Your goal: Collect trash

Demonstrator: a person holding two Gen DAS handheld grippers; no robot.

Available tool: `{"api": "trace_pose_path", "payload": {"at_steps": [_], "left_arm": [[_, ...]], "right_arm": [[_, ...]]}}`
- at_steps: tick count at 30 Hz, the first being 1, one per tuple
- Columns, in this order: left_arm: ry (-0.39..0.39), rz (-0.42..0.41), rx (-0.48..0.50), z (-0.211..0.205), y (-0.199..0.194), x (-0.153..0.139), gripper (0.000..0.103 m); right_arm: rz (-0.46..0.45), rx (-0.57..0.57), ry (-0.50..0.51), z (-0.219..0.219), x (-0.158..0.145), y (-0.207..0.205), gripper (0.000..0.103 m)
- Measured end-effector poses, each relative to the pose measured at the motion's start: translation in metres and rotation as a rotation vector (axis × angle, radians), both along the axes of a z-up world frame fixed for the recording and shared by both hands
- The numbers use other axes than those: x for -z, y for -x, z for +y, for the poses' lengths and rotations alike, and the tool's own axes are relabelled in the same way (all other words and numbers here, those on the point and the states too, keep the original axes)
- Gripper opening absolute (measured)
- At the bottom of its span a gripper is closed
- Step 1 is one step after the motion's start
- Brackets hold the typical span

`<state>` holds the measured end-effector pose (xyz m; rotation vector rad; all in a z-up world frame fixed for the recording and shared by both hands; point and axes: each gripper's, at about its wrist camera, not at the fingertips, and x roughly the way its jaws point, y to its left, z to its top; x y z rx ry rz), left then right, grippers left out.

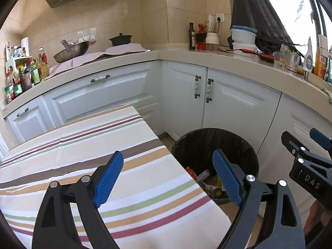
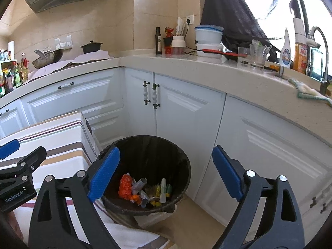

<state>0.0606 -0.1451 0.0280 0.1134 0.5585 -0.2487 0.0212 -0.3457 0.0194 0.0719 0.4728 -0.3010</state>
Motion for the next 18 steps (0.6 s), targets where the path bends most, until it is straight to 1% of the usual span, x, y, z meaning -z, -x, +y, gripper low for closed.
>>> {"api": "trace_pose_path", "payload": {"at_steps": [5, 8, 18], "left_arm": [[0.026, -0.008, -0.013, 0.009, 0.011, -0.007, 0.085], [0.029, -0.020, -0.014, 0.012, 0.016, -0.010, 0.085], [0.040, -0.038, -0.014, 0.016, 0.024, -0.015, 0.085]], "right_arm": [[-0.016, -0.002, 0.007, 0.008, -0.009, 0.017, 0.090], [-0.021, -0.003, 0.012, 0.010, -0.013, 0.024, 0.090], [-0.040, 0.003, 0.021, 0.012, -0.019, 0.033, 0.090]]}}
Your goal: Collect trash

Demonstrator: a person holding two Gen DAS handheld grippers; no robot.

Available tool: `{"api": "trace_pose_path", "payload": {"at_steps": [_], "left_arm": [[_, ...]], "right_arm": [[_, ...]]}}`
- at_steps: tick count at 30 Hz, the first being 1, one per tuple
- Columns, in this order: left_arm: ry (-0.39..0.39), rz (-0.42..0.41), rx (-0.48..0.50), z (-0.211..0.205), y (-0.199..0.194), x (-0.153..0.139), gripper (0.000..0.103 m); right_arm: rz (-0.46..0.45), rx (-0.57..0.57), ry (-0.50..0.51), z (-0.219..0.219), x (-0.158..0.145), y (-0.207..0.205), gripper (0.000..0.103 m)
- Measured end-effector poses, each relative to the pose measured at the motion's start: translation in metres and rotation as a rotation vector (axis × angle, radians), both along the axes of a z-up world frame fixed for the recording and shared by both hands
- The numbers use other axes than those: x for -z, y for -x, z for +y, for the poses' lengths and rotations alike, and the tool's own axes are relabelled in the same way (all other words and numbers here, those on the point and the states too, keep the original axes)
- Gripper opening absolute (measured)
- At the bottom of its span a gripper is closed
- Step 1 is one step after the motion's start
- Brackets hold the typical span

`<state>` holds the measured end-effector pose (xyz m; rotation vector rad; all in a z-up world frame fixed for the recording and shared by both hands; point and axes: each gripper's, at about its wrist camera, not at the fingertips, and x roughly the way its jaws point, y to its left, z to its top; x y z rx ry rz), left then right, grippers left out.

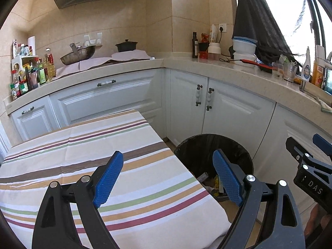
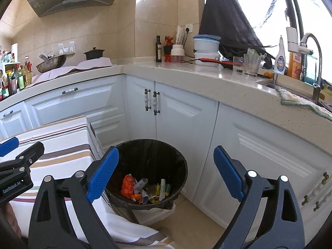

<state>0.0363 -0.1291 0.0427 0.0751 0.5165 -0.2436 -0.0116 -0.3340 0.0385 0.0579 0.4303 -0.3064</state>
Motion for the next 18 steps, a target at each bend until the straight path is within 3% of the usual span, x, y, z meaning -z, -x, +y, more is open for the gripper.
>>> {"api": "trace_pose_path", "payload": {"at_steps": [18], "left_arm": [[0.003, 0.001, 0.000, 0.0021, 0.0005, 0.0001, 0.085]], "right_arm": [[-0.007, 0.003, 0.006, -0.0026, -0.0008, 0.0029, 0.091]]}}
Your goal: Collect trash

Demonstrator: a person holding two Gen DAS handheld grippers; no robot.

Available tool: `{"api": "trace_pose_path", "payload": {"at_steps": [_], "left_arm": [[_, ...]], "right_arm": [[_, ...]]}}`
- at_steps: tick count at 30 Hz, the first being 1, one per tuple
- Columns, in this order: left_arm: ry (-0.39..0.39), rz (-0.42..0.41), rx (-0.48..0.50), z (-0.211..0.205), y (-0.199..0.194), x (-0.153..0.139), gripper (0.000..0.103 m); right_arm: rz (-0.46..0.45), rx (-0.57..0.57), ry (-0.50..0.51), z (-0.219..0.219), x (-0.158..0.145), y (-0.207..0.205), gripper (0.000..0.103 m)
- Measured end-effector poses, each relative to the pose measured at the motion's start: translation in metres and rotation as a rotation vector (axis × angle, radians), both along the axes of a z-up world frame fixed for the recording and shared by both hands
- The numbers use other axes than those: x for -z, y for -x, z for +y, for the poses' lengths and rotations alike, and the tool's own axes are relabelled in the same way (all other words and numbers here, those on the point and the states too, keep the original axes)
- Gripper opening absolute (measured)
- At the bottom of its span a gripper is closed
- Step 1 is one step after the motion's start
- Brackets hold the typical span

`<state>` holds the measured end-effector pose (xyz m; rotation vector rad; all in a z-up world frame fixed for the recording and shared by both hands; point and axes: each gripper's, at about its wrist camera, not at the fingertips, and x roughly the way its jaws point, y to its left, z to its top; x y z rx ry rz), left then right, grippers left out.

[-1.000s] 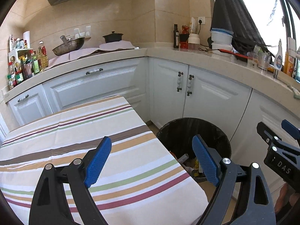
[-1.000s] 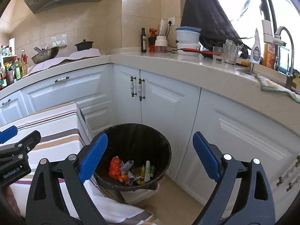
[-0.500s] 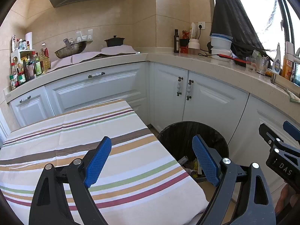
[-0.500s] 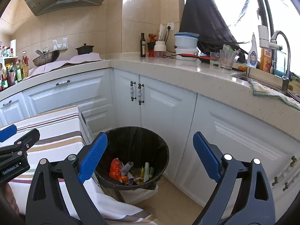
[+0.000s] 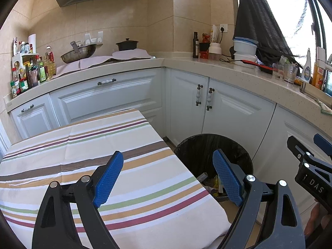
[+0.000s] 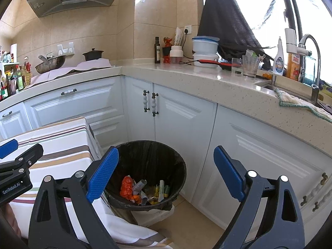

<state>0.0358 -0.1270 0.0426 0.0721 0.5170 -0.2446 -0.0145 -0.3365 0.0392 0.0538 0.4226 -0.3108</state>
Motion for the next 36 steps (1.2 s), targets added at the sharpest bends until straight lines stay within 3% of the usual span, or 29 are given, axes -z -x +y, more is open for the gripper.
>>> {"api": "trace_pose_path", "payload": {"at_steps": [36], "left_arm": [[0.011, 0.010, 0.000, 0.0000, 0.0015, 0.0023, 0.085]], "right_arm": [[0.003, 0.000, -0.001, -0.0020, 0.0010, 0.0000, 0.091]]}}
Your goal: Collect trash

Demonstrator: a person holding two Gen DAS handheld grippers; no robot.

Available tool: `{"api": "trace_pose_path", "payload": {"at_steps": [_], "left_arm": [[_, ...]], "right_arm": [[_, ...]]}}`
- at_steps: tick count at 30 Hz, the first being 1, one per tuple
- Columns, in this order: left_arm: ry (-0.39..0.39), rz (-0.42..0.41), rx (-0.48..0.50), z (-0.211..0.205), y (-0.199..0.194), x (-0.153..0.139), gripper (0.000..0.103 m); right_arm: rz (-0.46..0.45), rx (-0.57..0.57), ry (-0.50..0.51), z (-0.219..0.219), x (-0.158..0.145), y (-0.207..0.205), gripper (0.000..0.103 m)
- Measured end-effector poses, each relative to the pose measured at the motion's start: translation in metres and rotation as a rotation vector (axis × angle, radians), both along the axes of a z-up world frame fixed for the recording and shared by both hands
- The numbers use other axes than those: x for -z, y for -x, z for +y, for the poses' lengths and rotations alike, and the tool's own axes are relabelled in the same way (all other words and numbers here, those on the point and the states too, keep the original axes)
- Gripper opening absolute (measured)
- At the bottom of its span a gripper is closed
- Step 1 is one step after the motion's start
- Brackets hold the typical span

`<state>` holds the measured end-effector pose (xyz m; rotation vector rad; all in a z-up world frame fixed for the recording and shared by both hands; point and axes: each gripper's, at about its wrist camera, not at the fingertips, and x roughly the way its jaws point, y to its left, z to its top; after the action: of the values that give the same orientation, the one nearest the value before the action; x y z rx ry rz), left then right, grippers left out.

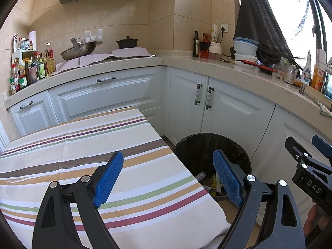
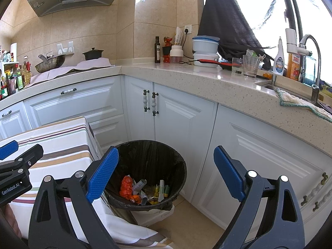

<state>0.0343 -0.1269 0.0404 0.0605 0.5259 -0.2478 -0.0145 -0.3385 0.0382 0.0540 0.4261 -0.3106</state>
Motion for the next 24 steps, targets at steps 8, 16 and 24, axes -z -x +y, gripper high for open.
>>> {"api": "trace_pose_path", "payload": {"at_steps": [8, 16, 24], "left_arm": [[0.006, 0.004, -0.002, -0.0005, -0.0003, -0.0010, 0.085], [0.009, 0.004, 0.000, -0.0034, -0.0007, -0.0035, 0.085], [0.019, 0.013, 0.007, -0.0041, -0.0028, -0.0023, 0.086]], "right_arm": [[0.000, 0.000, 0.001, -0.0002, 0.0002, 0.0000, 0.091], [0.002, 0.000, 0.000, -0.0001, 0.0002, -0.0004, 0.091], [0.004, -0.002, 0.002, 0.0000, 0.0006, -0.0006, 0.091]]}}
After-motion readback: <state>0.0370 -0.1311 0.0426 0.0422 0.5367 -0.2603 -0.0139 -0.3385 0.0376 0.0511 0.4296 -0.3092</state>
